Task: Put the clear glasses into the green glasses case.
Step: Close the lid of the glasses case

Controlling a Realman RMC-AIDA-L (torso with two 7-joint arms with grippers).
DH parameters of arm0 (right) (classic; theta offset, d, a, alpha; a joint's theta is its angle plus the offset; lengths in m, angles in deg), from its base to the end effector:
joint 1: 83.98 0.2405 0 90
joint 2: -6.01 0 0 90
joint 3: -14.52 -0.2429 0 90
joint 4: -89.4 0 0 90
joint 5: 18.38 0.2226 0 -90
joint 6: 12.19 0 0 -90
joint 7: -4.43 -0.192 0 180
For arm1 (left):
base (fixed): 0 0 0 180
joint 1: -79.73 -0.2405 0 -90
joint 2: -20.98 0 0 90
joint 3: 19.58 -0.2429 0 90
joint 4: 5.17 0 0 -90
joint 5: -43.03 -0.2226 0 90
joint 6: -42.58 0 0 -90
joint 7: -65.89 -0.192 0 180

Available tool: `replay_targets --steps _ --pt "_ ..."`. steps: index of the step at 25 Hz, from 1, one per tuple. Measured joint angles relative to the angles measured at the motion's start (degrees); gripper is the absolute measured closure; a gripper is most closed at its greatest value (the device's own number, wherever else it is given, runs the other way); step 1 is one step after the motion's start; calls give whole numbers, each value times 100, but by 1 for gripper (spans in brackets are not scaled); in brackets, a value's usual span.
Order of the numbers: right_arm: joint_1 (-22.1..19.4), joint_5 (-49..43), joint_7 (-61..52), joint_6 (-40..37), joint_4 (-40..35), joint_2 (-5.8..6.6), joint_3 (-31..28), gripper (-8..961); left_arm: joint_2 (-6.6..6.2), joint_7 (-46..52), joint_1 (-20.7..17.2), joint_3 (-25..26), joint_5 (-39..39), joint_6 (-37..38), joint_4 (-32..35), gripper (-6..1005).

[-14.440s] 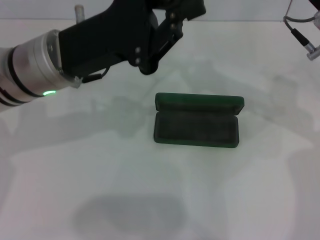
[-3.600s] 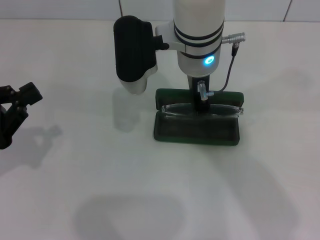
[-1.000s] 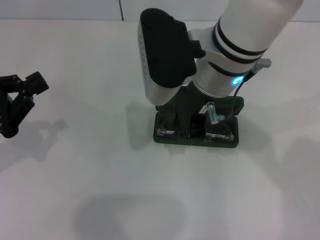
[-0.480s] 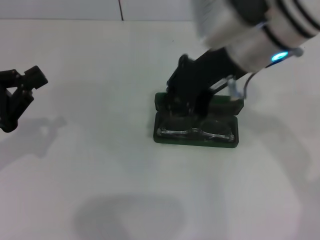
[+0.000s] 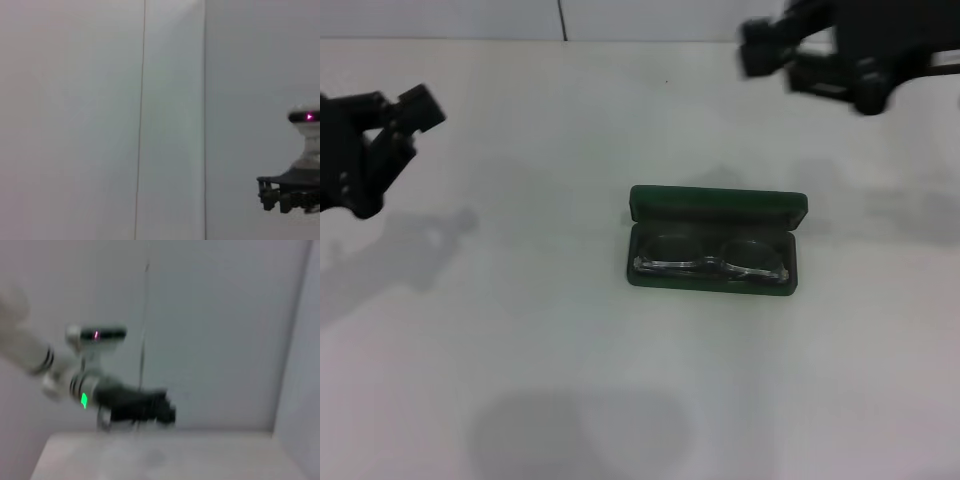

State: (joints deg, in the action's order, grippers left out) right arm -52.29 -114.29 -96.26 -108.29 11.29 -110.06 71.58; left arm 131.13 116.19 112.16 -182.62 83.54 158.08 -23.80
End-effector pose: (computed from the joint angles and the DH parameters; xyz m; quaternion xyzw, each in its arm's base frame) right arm 0.0723 0.3572 0.0585 -0.9594 -0.0125 0.2609 0.1066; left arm -0.2479 0.3128 0.0555 -0.8571 -0.0789 -0.4545 0.2292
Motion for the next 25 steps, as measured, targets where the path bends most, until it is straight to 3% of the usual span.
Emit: replay_targets --steps 4,8,13,18,25 --pt "-613 911 824 -104 633 24 -564 794 63 176 237 1 11 -39 -19 851" --pt "-921 1356 1363 -188 1276 34 -992 772 125 306 425 0 11 -130 -33 850" --pt "-1110 1489 1762 -407 1828 37 -1612 680 187 394 618 0 -16 -343 -35 849" --pt "-1244 1595 2114 -700 2323 46 -2265 474 257 441 717 0 -25 -445 -28 848" --pt "-1449 1711 2634 -867 2903 49 -3159 447 412 482 792 1 -34 -664 -2 846"
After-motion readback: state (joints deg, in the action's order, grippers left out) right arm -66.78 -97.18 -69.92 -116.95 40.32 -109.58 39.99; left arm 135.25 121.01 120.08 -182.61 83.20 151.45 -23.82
